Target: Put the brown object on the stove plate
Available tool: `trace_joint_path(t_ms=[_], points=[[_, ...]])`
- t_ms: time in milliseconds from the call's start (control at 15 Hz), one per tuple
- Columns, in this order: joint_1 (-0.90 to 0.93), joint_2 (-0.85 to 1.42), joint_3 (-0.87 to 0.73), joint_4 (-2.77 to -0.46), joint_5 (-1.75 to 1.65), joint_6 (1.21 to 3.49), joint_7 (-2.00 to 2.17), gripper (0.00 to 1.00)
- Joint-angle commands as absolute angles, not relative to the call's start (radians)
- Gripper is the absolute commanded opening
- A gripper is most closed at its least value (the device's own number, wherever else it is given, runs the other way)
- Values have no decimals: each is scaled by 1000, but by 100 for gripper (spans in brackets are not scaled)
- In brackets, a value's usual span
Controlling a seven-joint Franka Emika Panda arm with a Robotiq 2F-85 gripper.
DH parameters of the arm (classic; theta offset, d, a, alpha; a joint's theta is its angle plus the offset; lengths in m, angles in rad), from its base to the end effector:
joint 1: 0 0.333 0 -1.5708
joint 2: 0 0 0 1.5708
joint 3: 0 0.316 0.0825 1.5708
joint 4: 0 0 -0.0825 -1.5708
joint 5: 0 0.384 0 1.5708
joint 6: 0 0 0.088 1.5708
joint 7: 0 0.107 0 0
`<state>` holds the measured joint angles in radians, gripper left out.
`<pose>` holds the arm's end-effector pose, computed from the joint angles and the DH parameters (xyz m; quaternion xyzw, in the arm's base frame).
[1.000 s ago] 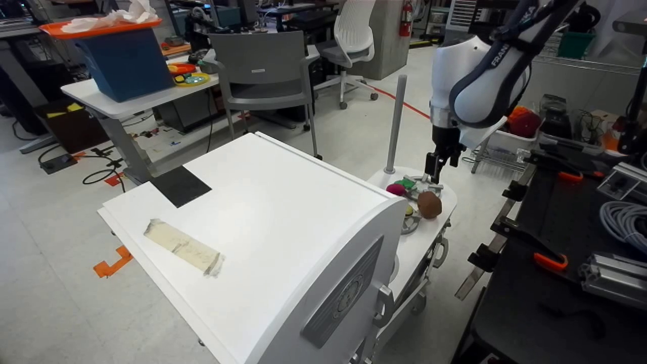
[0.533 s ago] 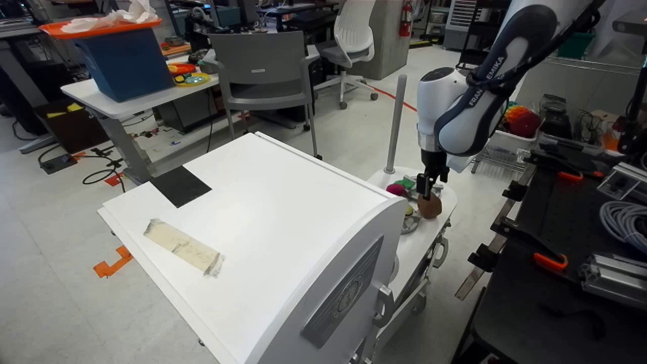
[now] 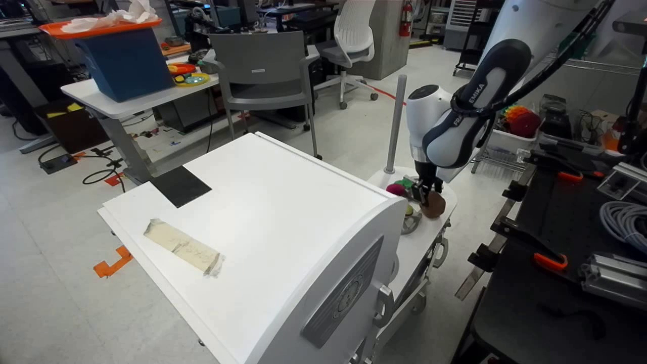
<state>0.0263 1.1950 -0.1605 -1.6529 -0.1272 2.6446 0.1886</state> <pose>0.5783 -0.0790 -0.0873 0.9880 -0.0586 -0.0952 0.1063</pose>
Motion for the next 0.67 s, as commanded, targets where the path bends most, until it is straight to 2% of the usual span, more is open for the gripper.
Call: trace_joint_path(t_ms=[0,67,400,533,600], points=[[51,1263,-193,-1551,-103,2572,230,42],[50,1268,-193,-1540,-103,2557,236,33],[19,1181,-147,-1590,-94,2477,192,3],[12,1148,-139,-1607,-84,2459,190,5],[10,1136,-139,-1612,-78,2459,194,3]])
